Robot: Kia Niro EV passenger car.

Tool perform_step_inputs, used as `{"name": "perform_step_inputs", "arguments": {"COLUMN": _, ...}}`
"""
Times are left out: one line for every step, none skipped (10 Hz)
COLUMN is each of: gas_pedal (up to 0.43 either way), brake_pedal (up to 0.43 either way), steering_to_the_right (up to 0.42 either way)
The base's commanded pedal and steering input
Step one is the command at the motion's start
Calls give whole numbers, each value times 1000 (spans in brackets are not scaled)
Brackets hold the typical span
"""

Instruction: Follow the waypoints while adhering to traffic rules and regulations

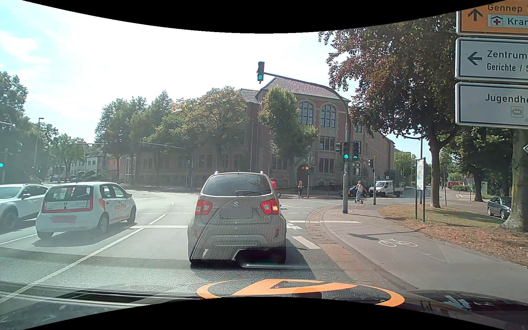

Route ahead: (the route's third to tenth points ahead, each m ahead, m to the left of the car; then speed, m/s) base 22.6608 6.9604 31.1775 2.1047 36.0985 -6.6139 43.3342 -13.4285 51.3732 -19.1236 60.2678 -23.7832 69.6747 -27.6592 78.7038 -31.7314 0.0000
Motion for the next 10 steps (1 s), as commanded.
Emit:
{"name": "perform_step_inputs", "arguments": {"gas_pedal": 0, "brake_pedal": 348, "steering_to_the_right": -45}}
{"name": "perform_step_inputs", "arguments": {"gas_pedal": 0, "brake_pedal": 341, "steering_to_the_right": -45}}
{"name": "perform_step_inputs", "arguments": {"gas_pedal": 0, "brake_pedal": 341, "steering_to_the_right": -46}}
{"name": "perform_step_inputs", "arguments": {"gas_pedal": 0, "brake_pedal": 348, "steering_to_the_right": -46}}
{"name": "perform_step_inputs", "arguments": {"gas_pedal": 0, "brake_pedal": 348, "steering_to_the_right": -45}}
{"name": "perform_step_inputs", "arguments": {"gas_pedal": 0, "brake_pedal": 341, "steering_to_the_right": -45}}
{"name": "perform_step_inputs", "arguments": {"gas_pedal": 0, "brake_pedal": 341, "steering_to_the_right": -45}}
{"name": "perform_step_inputs", "arguments": {"gas_pedal": 0, "brake_pedal": 335, "steering_to_the_right": -45}}
{"name": "perform_step_inputs", "arguments": {"gas_pedal": 0, "brake_pedal": 317, "steering_to_the_right": -45}}
{"name": "perform_step_inputs", "arguments": {"gas_pedal": 0, "brake_pedal": 268, "steering_to_the_right": -45}}
